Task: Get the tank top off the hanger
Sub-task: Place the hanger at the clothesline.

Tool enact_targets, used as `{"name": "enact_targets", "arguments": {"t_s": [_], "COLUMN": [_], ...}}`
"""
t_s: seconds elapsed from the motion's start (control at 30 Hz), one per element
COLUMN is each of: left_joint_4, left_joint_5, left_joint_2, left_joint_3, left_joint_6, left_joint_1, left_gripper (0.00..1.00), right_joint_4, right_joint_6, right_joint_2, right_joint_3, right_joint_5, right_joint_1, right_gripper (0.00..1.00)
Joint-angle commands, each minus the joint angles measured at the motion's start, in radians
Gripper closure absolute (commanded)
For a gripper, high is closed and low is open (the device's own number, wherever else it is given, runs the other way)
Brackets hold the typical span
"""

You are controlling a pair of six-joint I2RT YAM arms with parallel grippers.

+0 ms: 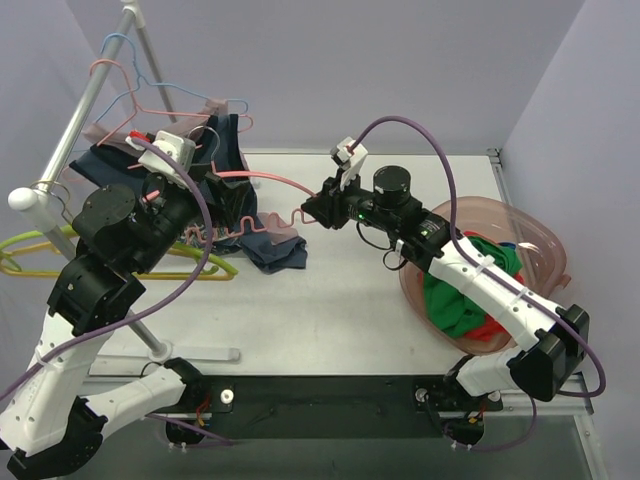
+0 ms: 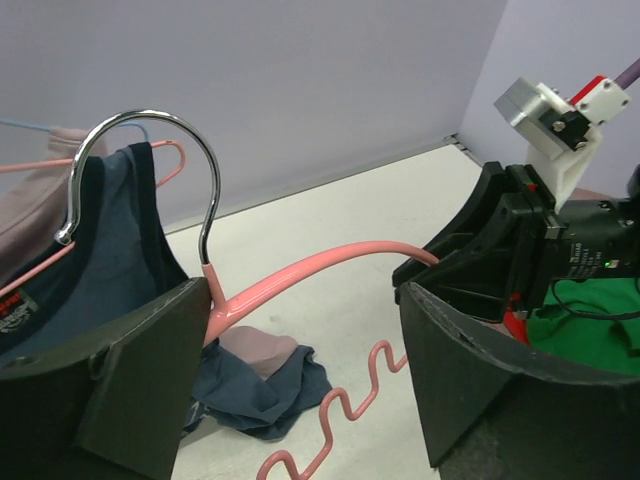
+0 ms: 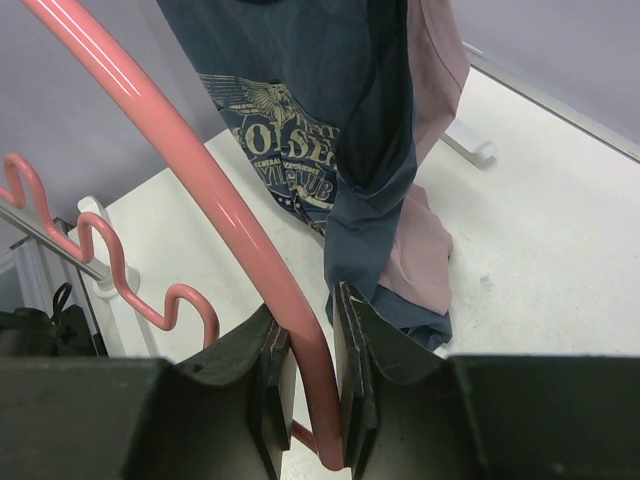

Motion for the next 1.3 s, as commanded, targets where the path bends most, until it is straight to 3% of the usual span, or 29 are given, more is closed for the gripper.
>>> {"name": "enact_targets", "arguments": {"t_s": [0.0, 0.17, 0.37, 0.6, 0.77, 1.0, 1.27], "left_joint_4": [-0.002, 0.004, 0.027, -0.072, -0.057, -0.054, -0.097], "left_joint_5": [0.272, 0.281, 0.242, 0.059, 0.053, 0.047, -0.021], "left_joint_2": [0.005, 0.003, -0.009, 0.049, 0.077, 0.082, 0.086], "left_joint_3": [0.03, 0.064, 0.093, 0.179, 0.197, 0.181, 0.159], "left_joint_6": [-0.15, -0.259, -0.393, -0.442, -0.488, -0.395, -0.25], "left_joint_1": [-0.027, -0.027, -0.027, -0.027, -0.027, -0.027, -0.027], "left_gripper": [0.11, 0.06, 0.07, 0.09, 0.09, 0.11, 0.09], "right_joint_4": [0.129, 0.132, 0.158, 0.175, 0.146, 0.03, -0.145], "right_joint_6": [0.055, 0.09, 0.111, 0.075, 0.058, 0.104, 0.013], "right_joint_2": [-0.047, -0.034, -0.024, -0.073, -0.09, -0.1, -0.103], "right_joint_3": [0.025, 0.054, 0.069, 0.04, 0.042, 0.112, 0.221], "right_joint_5": [0.034, 0.023, 0.011, -0.028, 0.008, 0.104, 0.215], "right_joint_1": [-0.008, -0.024, -0.011, 0.024, 0.047, 0.053, 0.072], "right_gripper": [1.0, 1.0, 1.0, 1.0, 1.0, 1.0, 1.0]}}
